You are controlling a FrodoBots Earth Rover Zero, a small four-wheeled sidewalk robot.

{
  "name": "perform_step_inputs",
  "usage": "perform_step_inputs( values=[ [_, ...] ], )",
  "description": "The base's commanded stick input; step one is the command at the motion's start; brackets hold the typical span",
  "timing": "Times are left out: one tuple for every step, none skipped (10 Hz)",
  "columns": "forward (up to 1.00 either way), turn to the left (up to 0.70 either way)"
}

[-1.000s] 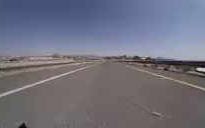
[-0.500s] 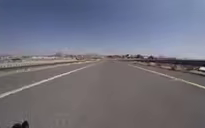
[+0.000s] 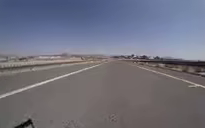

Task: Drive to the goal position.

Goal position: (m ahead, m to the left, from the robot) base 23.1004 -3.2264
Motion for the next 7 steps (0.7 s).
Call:
perform_step_inputs(
  values=[
    [1.00,0.00],
    [1.00,-0.03],
    [1.00,-0.16],
    [1.00,-0.27],
    [1.00,-0.27],
    [1.00,-0.27],
    [1.00,0.00]
  ],
)
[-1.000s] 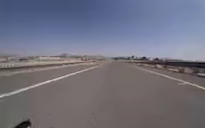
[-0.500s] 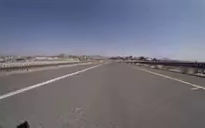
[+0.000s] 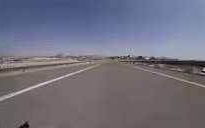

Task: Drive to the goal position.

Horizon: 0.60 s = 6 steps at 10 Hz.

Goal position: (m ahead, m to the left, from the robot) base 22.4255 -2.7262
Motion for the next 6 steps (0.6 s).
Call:
perform_step_inputs(
  values=[
    [1.00,0.00],
    [1.00,0.00],
    [1.00,0.00],
    [1.00,0.00],
    [1.00,0.00],
    [1.00,0.00]
  ],
)
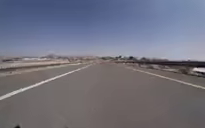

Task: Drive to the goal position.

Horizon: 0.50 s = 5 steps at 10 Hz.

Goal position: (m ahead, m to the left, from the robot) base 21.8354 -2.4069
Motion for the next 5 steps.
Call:
perform_step_inputs(
  values=[
    [1.00,0.00],
    [1.00,0.00],
    [1.00,0.00],
    [1.00,0.00],
    [1.00,0.00]
  ],
)
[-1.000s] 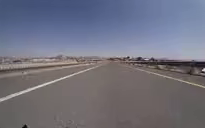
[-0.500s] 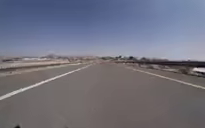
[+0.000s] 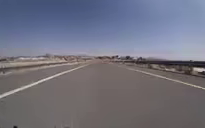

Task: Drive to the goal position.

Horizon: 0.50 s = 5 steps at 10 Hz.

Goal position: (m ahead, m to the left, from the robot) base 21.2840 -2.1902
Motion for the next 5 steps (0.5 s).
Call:
perform_step_inputs(
  values=[
    [1.00,0.00],
    [1.00,0.00],
    [1.00,0.00],
    [1.00,0.00],
    [1.00,0.00]
  ],
)
